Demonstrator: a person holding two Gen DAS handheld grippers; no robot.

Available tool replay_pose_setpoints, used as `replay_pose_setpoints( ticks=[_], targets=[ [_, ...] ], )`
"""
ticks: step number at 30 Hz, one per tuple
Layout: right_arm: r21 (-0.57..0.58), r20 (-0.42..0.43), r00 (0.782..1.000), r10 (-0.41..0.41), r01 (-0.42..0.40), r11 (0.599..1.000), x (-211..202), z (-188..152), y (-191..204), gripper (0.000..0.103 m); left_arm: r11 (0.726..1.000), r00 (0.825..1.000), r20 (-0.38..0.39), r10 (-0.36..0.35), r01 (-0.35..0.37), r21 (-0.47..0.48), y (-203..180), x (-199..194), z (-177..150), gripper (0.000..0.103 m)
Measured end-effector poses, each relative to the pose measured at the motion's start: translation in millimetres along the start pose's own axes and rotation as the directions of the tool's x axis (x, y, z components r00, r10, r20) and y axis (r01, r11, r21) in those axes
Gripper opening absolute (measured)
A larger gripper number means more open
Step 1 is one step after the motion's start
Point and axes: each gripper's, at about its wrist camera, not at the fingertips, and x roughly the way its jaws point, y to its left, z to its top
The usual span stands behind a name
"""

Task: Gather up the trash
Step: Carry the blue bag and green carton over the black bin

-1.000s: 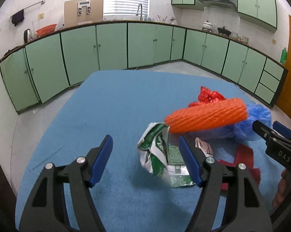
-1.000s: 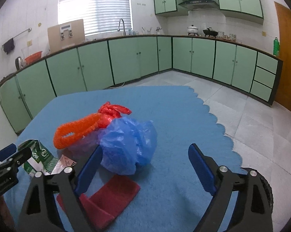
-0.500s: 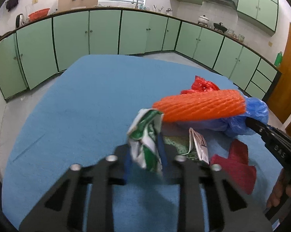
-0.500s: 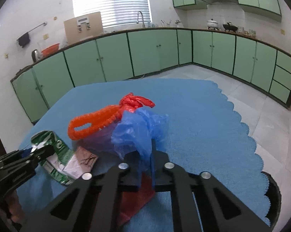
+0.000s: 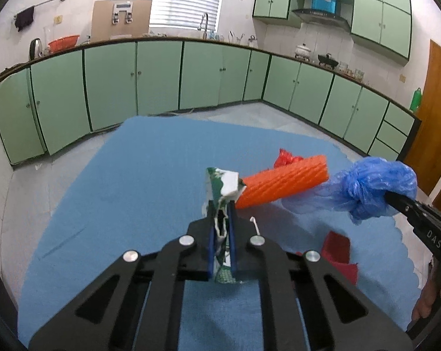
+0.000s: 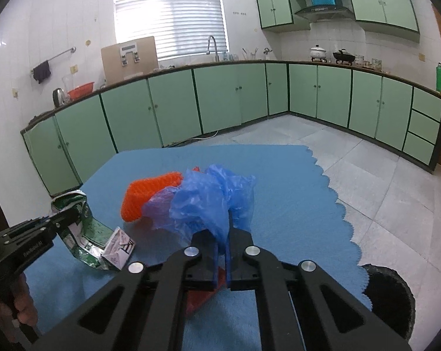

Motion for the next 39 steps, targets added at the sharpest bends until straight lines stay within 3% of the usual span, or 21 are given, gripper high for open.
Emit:
replay_pose_setpoints(
  ticks=[12,17,20,24,26,39],
  targets=[
    [0.013,0.044,0.999,-0.014,0.014,1.000,-36,3,-9,0.003,0.999,0.996,0.072,-0.050,0.049,0.008,-17,-45,13,0.007],
    [0.019,0.057,0.998,-0.037,0.036,0.999,-54,2,-18,0.003,0.994,0.991,0.079,-0.109,0.108,0.022,-32,-60,12,0.007],
    [0.033,0.062,0.997,-0.051,0.049,0.998,-62,1,-25,0.003,0.987,0.986,0.054,-0.158,0.157,0.026,-41,-62,8,0.007],
    [0.051,0.065,0.996,-0.068,0.065,0.997,-72,-2,-35,0.003,0.988,0.992,-0.004,-0.130,0.130,0.078,-56,-53,-4,0.007],
    [0.054,0.064,0.995,-0.078,0.075,0.996,-75,-4,-38,0.003,0.987,0.988,-0.037,-0.152,0.154,0.053,-56,-48,-8,0.007],
    [0.091,0.080,0.988,-0.135,0.127,0.988,-107,-20,-63,0.003,0.978,0.983,-0.007,-0.181,0.181,0.105,-86,-55,-16,0.007]
  ],
)
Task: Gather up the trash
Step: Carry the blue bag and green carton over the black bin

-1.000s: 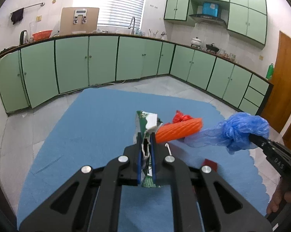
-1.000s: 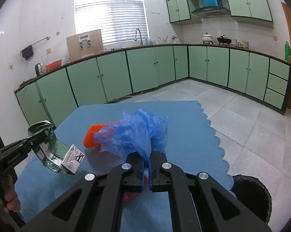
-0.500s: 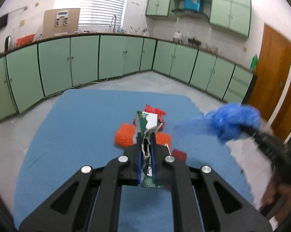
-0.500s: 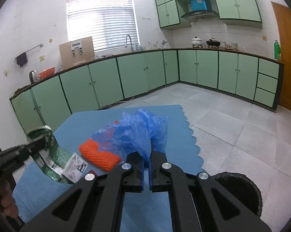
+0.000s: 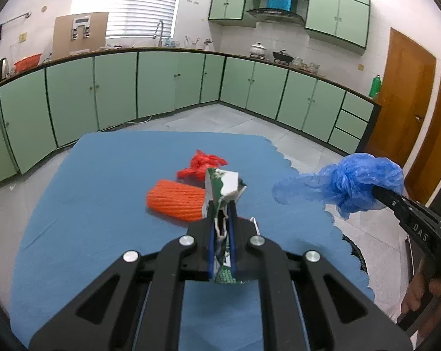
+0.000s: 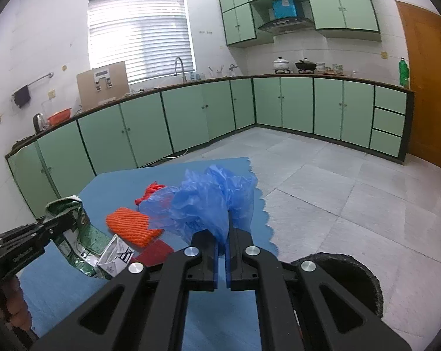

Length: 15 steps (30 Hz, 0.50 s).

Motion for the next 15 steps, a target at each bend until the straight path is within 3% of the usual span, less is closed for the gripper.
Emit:
replay_pose_setpoints(
  ticks=[15],
  targets=[
    [0.073,-0.008,0.989,-0.147,0.147,0.986,-46,-18,-81,0.003,0.984,0.989,-0.016,-0.147,0.148,0.096,-108,27,-6,0.007]
  ],
)
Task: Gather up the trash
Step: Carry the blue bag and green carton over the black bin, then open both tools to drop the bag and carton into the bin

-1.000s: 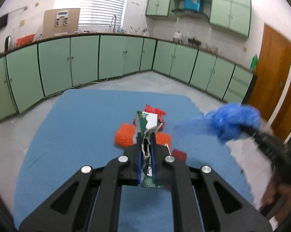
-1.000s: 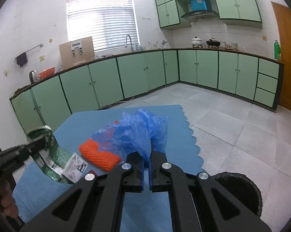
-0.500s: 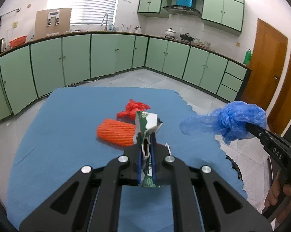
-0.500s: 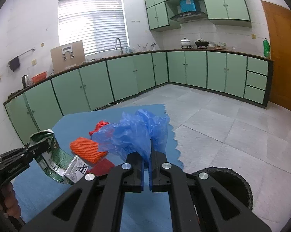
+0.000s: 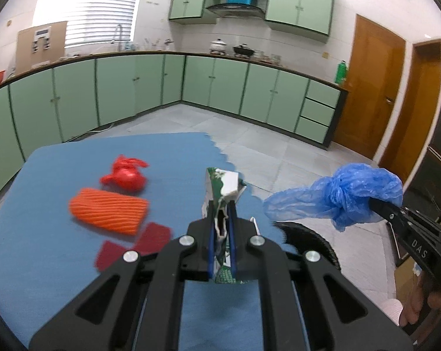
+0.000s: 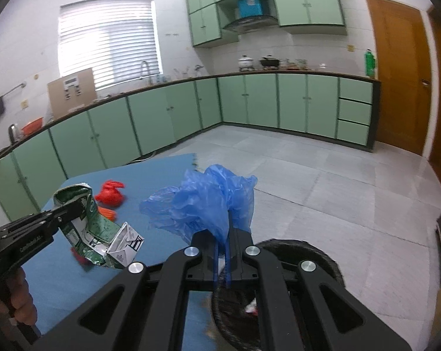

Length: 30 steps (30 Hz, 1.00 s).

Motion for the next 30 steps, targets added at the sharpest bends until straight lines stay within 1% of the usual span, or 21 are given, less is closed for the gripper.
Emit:
replay_pose_setpoints(
  ticks=[6,16,19,23,30],
  targets=[
    [0.030,-0.009,0.998,-0.064,0.064,0.998,-7,-7,-37,0.003,0.998,0.998,-0.009,-0.057,0.057,0.029,-40,24,1,0.007],
    [0.061,-0.041,0.989,-0.145,0.147,0.987,-3,-16,-83,0.003,0.989,0.990,-0.047,-0.130,0.133,0.064,-95,69,4,0.007],
    [0.066,-0.054,0.985,-0.165,0.169,0.984,3,-17,-95,0.003,0.986,0.988,-0.057,-0.142,0.146,0.076,-106,81,2,0.007],
    [0.068,-0.066,0.981,-0.183,0.187,0.980,11,-17,-101,0.003,0.984,0.986,-0.072,-0.153,0.158,0.081,-117,96,2,0.007],
    [0.084,-0.085,0.977,-0.196,0.203,0.976,22,-21,-114,0.003,0.982,0.984,-0.098,-0.150,0.160,0.098,-129,115,-4,0.007]
  ],
)
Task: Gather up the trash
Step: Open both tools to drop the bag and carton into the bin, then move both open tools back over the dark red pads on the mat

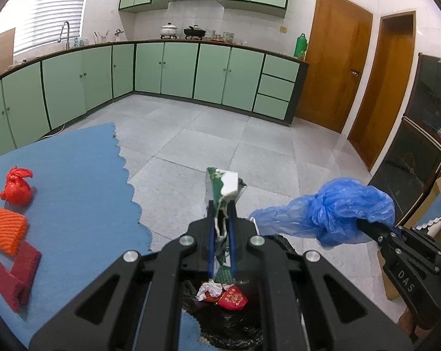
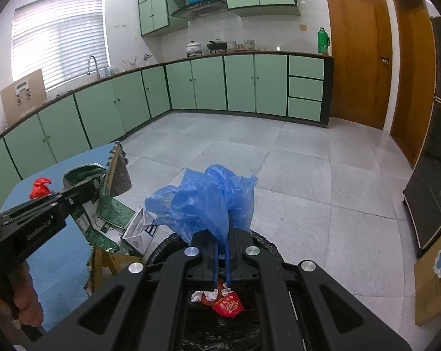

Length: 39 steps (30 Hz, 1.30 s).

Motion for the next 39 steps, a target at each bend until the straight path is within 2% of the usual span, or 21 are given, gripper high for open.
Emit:
replay_pose_setpoints(
  ticks=[12,15,17,18,20,21,22,24,26,28,31,34,39],
  targets=[
    [0.016,-0.080,0.997,-0.020,0.022,1.000,37,-4,-2,0.003,1.000,0.997,-0.074,0.010,-0.008,0.028,-2,36,-7,0.007],
    [0.018,-0.102,0.994,-0.029,0.031,0.999,46,-8,-3,0.003,1.000,0.996,-0.088,0.011,-0.010,0.019,-3,43,-6,0.009],
    [0.019,-0.123,0.992,-0.030,0.033,0.999,52,-10,-6,0.005,1.000,0.996,-0.093,0.011,-0.010,0.015,-4,47,-3,0.017],
    [0.021,-0.133,0.991,-0.029,0.032,0.999,55,-10,-6,0.007,1.000,0.995,-0.097,0.008,-0.006,0.012,-3,48,-2,0.020],
    [0.025,-0.152,0.988,-0.030,0.034,0.999,61,-11,-7,0.019,1.000,0.996,-0.089,0.006,-0.006,0.003,-1,47,-2,0.034],
    [0.026,-0.157,0.987,-0.031,0.035,0.999,62,-12,-7,0.038,1.000,0.997,-0.080,0.005,-0.005,0.000,0,46,-1,0.035],
    [0.027,-0.157,0.987,-0.035,0.040,0.999,64,-12,-7,0.052,1.000,0.997,-0.076,0.005,-0.005,-0.001,0,45,0,0.038],
    [0.021,-0.144,0.989,-0.044,0.048,0.999,63,-13,-7,0.053,1.000,0.998,-0.064,0.003,-0.003,-0.008,3,42,3,0.044],
    [0.021,-0.133,0.990,-0.053,0.057,0.998,61,-12,-6,0.064,1.000,0.999,-0.052,0.006,-0.007,-0.019,6,37,7,0.050],
    [0.031,-0.109,0.991,-0.075,0.079,0.996,56,-11,-7,0.085,0.999,0.999,-0.033,0.019,-0.020,-0.026,14,28,10,0.057],
    [0.030,-0.047,0.993,-0.105,0.106,0.994,42,-6,0,0.096,0.998,0.999,-0.002,0.050,-0.050,-0.025,24,14,13,0.067],
    [0.033,-0.024,0.995,-0.093,0.094,0.995,33,-2,4,0.097,0.996,0.996,0.028,0.086,-0.085,-0.035,42,-6,17,0.073],
    [0.032,0.022,0.999,-0.023,0.022,0.999,15,7,32,0.097,0.986,0.984,0.067,0.164,-0.161,-0.047,76,-44,16,0.078]
  ],
)
